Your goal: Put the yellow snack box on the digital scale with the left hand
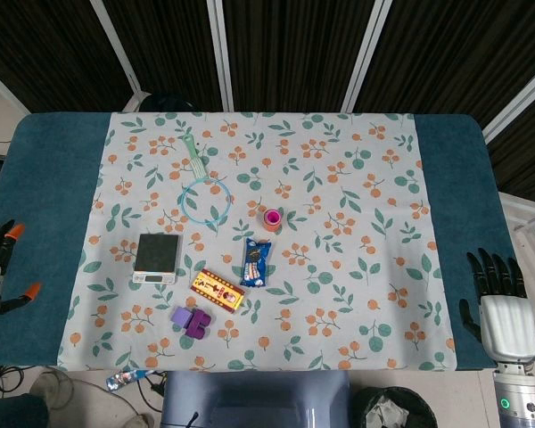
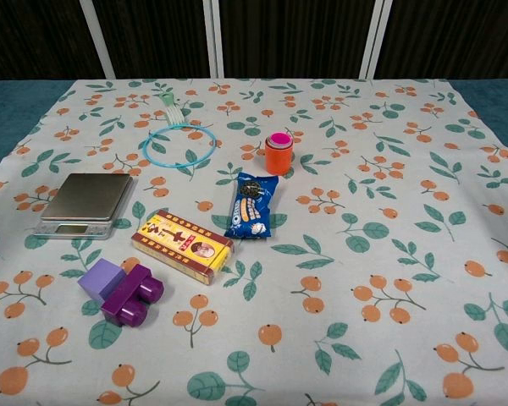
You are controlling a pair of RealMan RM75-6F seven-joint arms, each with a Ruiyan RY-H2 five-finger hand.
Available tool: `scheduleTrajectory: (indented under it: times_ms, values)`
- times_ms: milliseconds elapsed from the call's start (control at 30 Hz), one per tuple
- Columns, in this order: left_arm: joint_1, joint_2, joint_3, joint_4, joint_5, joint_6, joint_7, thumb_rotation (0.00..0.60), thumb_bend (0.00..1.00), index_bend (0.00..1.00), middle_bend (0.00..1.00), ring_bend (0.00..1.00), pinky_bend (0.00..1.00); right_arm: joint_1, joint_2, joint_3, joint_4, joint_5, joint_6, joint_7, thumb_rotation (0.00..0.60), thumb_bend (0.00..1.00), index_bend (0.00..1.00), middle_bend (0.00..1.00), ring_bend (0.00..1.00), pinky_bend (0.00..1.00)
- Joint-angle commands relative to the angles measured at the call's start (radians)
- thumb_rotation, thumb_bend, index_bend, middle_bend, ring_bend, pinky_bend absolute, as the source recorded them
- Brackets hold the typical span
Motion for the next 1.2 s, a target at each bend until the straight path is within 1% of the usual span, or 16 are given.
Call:
scheduleTrajectory:
  times_ms: [33, 733, 867, 900, 933, 1100, 1200]
  values:
    - [0.001, 0.001, 0.000, 0.000, -0.001, 0.001, -0.002, 0.600, 0.19, 0.00, 0.00, 0.00, 0.00, 0.000, -0.001, 0.000, 0.000, 0.001, -0.001, -0.001, 0.600, 0.51, 0.03, 0.07, 0.06, 0.03]
    - [-0.006, -0.002, 0.004, 0.002, 0.001, -0.016, 0.008, 0.600, 0.19, 0.00, 0.00, 0.01, 0.00, -0.003, 0.004, 0.003, -0.004, 0.002, 0.006, 0.004, 0.600, 0.51, 0.03, 0.07, 0.06, 0.03]
    - [-0.005, 0.001, 0.005, 0.001, 0.002, -0.017, -0.005, 0.600, 0.19, 0.00, 0.02, 0.03, 0.01, -0.003, 0.005, 0.003, -0.008, 0.004, 0.005, 0.009, 0.600, 0.51, 0.03, 0.07, 0.06, 0.03]
    - [-0.004, 0.003, 0.006, 0.001, 0.001, -0.017, -0.008, 0.600, 0.19, 0.00, 0.03, 0.05, 0.02, -0.003, 0.005, 0.003, -0.008, 0.004, 0.005, 0.009, 0.600, 0.51, 0.03, 0.07, 0.06, 0.03]
    - [-0.004, 0.006, 0.007, 0.000, 0.003, -0.018, -0.009, 0.600, 0.21, 0.00, 0.07, 0.08, 0.05, -0.003, 0.005, 0.003, -0.007, 0.003, 0.004, 0.008, 0.600, 0.51, 0.03, 0.07, 0.06, 0.03]
    - [-0.007, 0.008, 0.014, 0.002, 0.019, -0.020, -0.007, 0.600, 0.32, 0.00, 0.34, 0.29, 0.26, -0.003, 0.005, -0.001, -0.009, -0.002, 0.004, 0.001, 0.600, 0.51, 0.03, 0.07, 0.06, 0.03]
    - [-0.014, 0.018, 0.030, -0.011, 0.026, -0.049, 0.002, 0.600, 0.37, 0.00, 0.44, 0.36, 0.33, -0.004, 0.004, -0.002, -0.012, -0.009, 0.010, 0.002, 0.600, 0.51, 0.03, 0.07, 0.06, 0.03]
